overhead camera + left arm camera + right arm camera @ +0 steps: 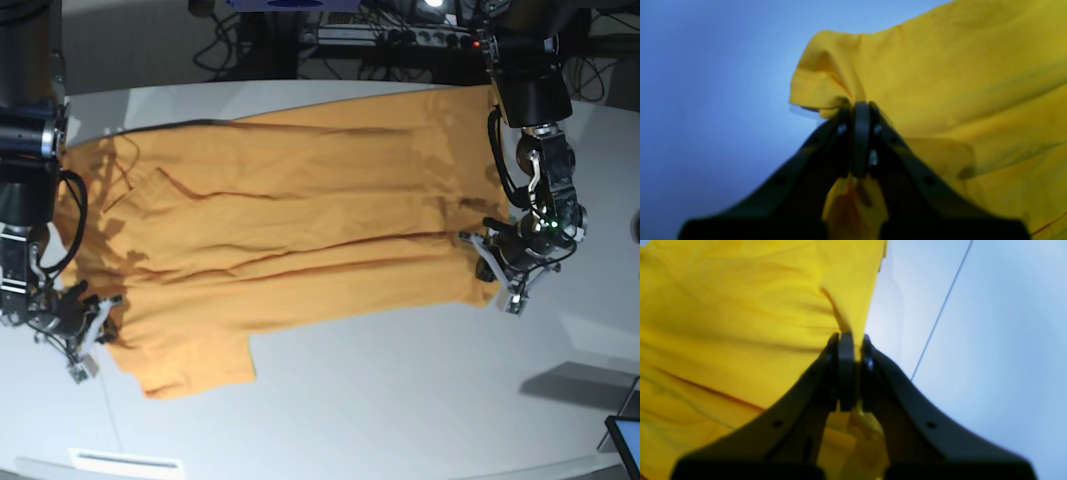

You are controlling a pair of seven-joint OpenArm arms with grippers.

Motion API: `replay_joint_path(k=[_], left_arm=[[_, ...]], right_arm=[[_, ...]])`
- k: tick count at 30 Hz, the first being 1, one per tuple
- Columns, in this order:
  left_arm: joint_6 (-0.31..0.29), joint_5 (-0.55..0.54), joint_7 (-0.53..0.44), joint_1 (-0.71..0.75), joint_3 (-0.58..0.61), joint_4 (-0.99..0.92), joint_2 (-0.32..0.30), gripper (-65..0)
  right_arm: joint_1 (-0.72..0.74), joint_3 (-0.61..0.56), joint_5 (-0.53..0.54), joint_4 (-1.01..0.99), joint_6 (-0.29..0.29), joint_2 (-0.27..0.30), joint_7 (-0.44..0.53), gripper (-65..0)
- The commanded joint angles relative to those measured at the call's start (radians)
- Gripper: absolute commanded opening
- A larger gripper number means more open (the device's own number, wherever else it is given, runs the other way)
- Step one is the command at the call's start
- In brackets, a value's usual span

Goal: Fold the T-shirt properly
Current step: 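Lift the side edge with both grippers and fold it over the shirt, then pull the folded side with both grippers toward the shirt's collar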

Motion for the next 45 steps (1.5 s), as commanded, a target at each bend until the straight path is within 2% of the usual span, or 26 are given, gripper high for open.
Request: replay_joint_path(k=[1, 9, 18, 25, 29, 37, 42, 45], left_arm=[[-0.001, -0.008, -0.021, -0.024, -0.007, 0.018, -0.015, -65.0], [-0.001, -0.008, -0.04, -0.024, -0.01, 0.043, -0.018, -65.0], [-0.001, -0.01, -0.047, 0.005, -0.01, 0.147, -0.016, -65.0], [-0.001, -0.01, -0.049, 0.007, -0.103, 0.138, -0.012, -65.0], [-0.001, -0.004, -0.05, 0.005, -0.103, 0.136, -0.013, -65.0], [-0.001, -0.01, -0.049, 0.036, -0.103, 0.169, -0.013, -65.0], [-0.001, -0.014, -0.044, 0.116, -0.102, 0.297, -0.012, -65.0], [-0.001, -0.062, -0.032, 0.174, -0.102, 0.376, -0.013, -65.0]], right_arm=[[0.033, 0.006, 0.014, 0.025, 0.002, 0.014, 0.018, -63.4], [-0.019, 0.008, 0.015, 0.132, 0.002, 0.02, 0.009, -63.4], [-0.081, 0.095, 0.017, 0.356, 0.002, 0.02, -0.115, -63.5], [-0.025, 0.099, 0.017, 0.315, 0.002, -0.006, -0.099, -63.5], [0.008, 0.091, 0.017, 0.221, 0.002, -0.021, -0.036, -63.5], [-0.008, 0.097, 0.017, 0.212, 0.002, -0.015, -0.037, -63.5], [-0.077, 0.137, 0.067, 0.328, 0.002, 0.013, -0.123, -63.5], [-0.12, 0.138, 0.107, 0.421, 0.002, 0.034, -0.174, -63.5]])
